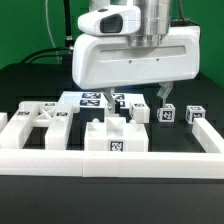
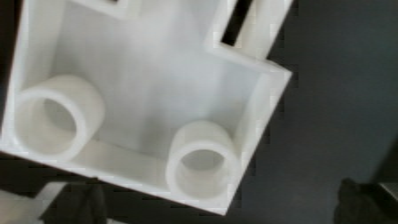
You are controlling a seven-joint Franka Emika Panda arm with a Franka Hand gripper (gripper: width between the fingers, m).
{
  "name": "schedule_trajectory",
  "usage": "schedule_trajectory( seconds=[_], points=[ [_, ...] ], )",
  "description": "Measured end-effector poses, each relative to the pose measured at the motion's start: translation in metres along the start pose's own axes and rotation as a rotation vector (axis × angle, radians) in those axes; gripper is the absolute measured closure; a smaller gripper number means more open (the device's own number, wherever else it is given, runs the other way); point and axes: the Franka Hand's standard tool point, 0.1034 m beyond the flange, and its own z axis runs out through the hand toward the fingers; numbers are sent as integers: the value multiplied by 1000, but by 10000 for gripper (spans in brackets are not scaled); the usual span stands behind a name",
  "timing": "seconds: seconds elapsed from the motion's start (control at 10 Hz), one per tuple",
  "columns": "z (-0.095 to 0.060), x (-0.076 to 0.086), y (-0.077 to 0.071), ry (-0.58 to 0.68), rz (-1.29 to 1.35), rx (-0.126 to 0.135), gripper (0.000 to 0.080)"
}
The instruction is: Assemble chair
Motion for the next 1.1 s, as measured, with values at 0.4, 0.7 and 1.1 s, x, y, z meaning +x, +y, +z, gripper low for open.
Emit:
schedule_trajectory(
  seconds=[0.4, 0.7, 1.1],
  points=[
    [33, -8, -3, -33, 353, 19, 150],
    [49, -13, -9, -46, 384, 25, 150],
    [54, -15, -10, -53, 334, 27, 430]
  ],
)
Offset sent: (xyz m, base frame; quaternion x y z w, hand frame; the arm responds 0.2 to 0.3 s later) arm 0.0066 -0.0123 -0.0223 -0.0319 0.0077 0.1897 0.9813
